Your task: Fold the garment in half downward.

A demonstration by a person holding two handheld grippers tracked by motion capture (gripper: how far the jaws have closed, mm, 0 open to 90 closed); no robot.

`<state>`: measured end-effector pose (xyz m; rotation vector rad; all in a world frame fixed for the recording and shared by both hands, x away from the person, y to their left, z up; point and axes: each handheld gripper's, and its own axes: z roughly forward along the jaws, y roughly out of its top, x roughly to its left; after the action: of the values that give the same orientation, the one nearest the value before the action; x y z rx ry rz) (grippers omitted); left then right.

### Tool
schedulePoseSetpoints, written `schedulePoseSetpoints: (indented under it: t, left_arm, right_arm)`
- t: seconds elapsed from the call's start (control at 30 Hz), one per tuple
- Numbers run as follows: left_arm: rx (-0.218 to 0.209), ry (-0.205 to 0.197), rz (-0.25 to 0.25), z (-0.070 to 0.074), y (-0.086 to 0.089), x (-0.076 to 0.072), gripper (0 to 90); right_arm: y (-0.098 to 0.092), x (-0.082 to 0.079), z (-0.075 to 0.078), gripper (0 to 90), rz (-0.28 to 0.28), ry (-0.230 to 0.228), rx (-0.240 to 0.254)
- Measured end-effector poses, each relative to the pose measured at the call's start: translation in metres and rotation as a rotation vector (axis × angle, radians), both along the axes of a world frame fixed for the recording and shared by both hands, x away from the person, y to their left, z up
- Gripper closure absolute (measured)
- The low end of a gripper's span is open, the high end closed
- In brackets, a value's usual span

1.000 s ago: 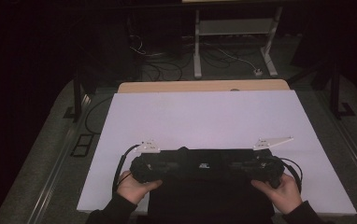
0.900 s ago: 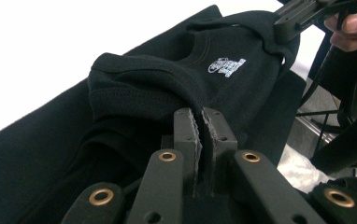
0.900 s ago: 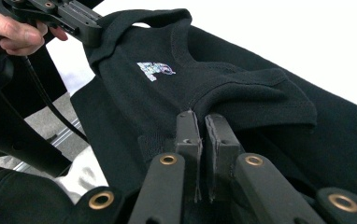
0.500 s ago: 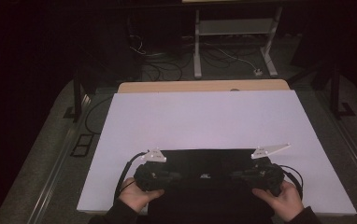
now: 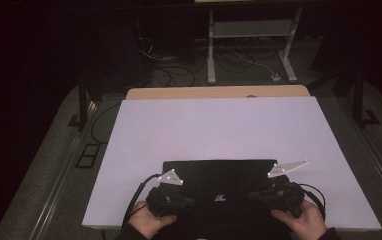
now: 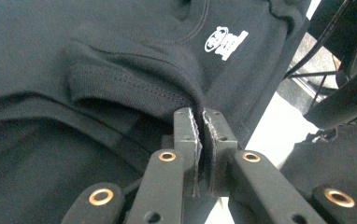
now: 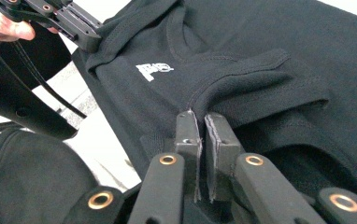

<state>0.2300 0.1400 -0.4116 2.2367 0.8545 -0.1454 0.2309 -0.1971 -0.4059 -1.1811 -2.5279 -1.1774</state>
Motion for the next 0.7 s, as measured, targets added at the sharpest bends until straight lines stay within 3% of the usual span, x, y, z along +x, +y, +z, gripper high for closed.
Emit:
schedulePoseSetpoints:
  t: [0.43,0.6,0.7]
  left_arm:
    - [0.044,0.046,0.005,-0.010,-0.003,-0.002,82.3]
    - [0.049,0.045,0.002,-0.011,-0.003,-0.001,79.6]
    - [0.060,0.016,-0.010,-0.011,-0.004,-0.002,74.2]
  right_arm:
    - [0.004,0.000,-0.017,82.8,0.010,0.100,-0.044]
    - [0.006,0.000,-0.020,82.2,0.014,0.124,-0.059]
    - [0.006,-0.001,-0.020,75.6,0.011,0.124,-0.064]
